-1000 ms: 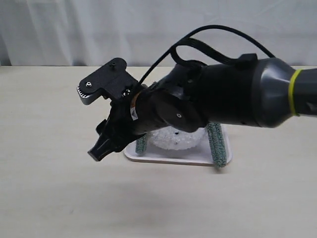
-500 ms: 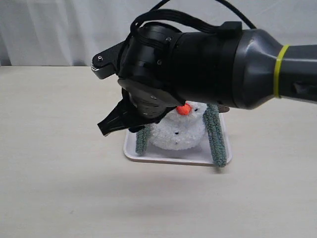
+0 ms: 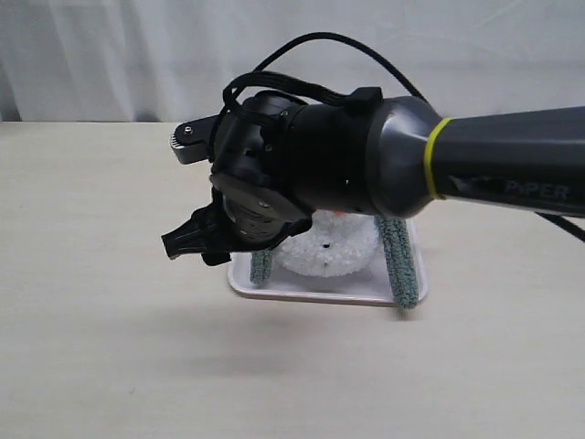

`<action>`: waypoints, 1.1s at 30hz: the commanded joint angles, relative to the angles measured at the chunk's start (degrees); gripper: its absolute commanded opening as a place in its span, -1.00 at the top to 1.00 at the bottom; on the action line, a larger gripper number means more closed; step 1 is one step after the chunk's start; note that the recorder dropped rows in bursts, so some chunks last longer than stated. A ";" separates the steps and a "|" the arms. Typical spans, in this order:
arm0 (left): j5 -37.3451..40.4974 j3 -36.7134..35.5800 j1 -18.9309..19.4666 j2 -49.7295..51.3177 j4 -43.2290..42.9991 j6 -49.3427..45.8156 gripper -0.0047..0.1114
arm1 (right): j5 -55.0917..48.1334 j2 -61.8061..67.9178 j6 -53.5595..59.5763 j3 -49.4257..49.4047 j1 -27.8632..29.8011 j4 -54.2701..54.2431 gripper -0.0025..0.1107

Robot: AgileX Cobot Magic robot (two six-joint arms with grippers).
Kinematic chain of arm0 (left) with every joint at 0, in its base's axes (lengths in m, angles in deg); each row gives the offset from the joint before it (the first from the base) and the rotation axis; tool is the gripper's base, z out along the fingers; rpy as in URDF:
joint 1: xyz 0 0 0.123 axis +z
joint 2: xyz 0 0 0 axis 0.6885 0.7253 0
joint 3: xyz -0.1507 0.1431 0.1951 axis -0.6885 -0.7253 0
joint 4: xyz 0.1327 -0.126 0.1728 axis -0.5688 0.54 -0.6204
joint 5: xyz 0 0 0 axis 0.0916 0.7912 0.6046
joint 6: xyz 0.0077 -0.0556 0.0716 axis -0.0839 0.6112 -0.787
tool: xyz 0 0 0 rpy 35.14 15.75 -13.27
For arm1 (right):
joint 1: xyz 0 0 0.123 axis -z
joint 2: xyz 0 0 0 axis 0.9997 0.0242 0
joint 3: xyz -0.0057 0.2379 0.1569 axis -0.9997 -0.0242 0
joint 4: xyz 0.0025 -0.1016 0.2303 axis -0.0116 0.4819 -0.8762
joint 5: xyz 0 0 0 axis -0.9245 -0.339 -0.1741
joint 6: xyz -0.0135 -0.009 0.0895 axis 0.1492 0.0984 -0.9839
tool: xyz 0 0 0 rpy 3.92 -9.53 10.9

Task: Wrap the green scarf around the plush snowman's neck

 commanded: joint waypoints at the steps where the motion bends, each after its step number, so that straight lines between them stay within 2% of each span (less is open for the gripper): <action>1: -0.59 -0.12 0.08 -0.13 0.07 0.16 0.92 | 0.00 2.08 -3.64 0.25 1.72 2.37 -0.17; 8: -0.59 -0.12 0.08 -0.13 0.07 0.16 0.92 | 6.10 3.03 -5.66 0.25 3.97 3.04 -0.17; 17: -0.59 -0.12 0.08 -0.13 0.07 0.16 0.92 | 6.68 5.85 -8.58 0.25 5.57 6.41 -0.17; 24: -0.59 -0.12 0.08 -0.13 0.07 0.16 0.92 | 16.57 7.22 -10.48 0.25 5.57 7.22 -0.08; 26: -0.59 -0.12 0.08 -0.13 0.07 0.16 0.92 | 15.80 8.19 -11.94 0.25 5.57 9.08 -0.02; 33: -0.59 -0.12 0.08 -0.13 0.07 0.16 0.92 | 11.83 10.17 -12.28 0.25 5.57 10.51 -0.02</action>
